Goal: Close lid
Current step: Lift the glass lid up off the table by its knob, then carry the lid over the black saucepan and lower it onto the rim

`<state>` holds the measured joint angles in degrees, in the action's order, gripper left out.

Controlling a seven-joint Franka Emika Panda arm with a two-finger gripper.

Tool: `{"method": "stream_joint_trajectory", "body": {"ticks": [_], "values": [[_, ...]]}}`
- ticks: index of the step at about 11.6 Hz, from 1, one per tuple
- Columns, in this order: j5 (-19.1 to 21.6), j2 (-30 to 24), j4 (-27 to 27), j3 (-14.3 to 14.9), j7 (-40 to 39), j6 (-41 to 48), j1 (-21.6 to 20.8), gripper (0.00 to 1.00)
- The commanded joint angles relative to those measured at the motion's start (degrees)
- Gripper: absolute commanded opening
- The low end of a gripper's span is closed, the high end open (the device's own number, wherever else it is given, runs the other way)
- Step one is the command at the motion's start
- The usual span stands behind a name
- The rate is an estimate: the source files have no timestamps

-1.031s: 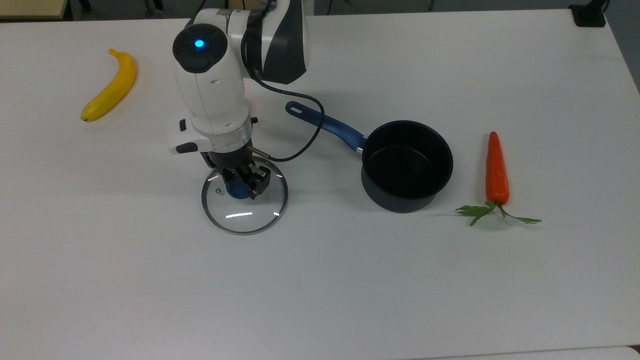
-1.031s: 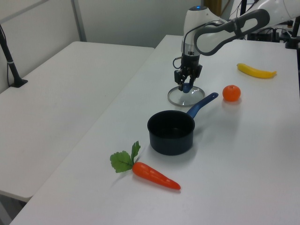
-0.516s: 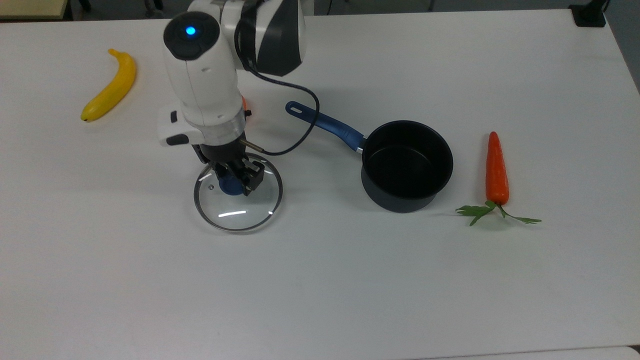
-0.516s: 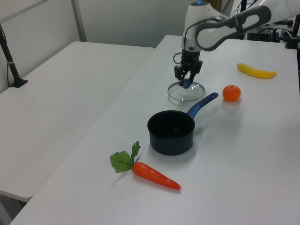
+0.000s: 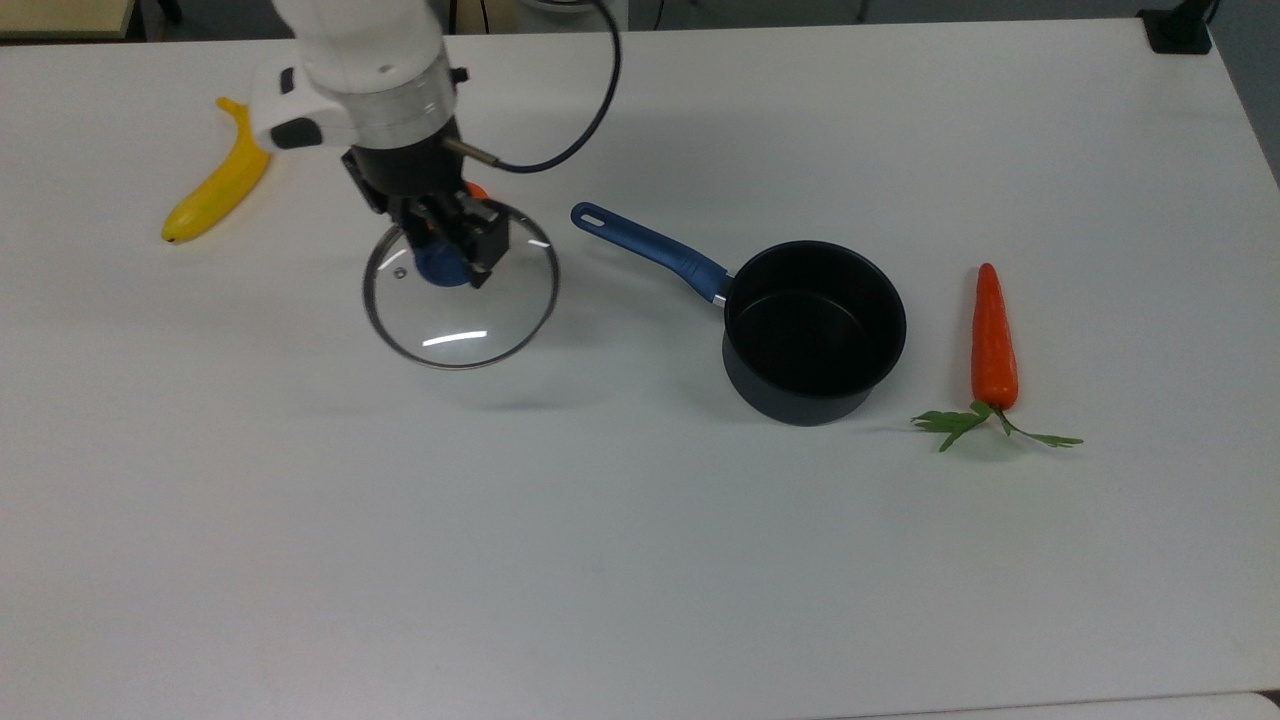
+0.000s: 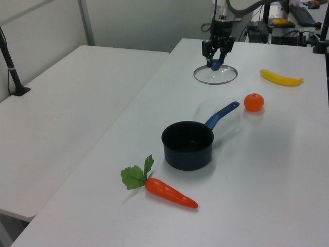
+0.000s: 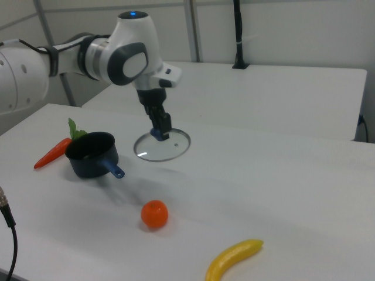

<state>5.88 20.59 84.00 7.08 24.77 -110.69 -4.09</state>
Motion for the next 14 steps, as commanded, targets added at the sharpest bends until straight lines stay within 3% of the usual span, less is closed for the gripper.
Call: {"method": "stream_joint_trajectory", "body": {"ticks": [1,5,8,14], "values": [[2.21,0.50,-2.78,4.43,2.89,2.76,-10.73,0.35],[1.42,3.40,-5.68,4.35,9.05,2.41,-21.37,0.35],[1.33,7.53,-7.53,4.43,10.21,1.62,-26.39,0.36],[-1.83,11.14,-7.36,4.17,16.44,-5.58,-29.22,0.36]]}}
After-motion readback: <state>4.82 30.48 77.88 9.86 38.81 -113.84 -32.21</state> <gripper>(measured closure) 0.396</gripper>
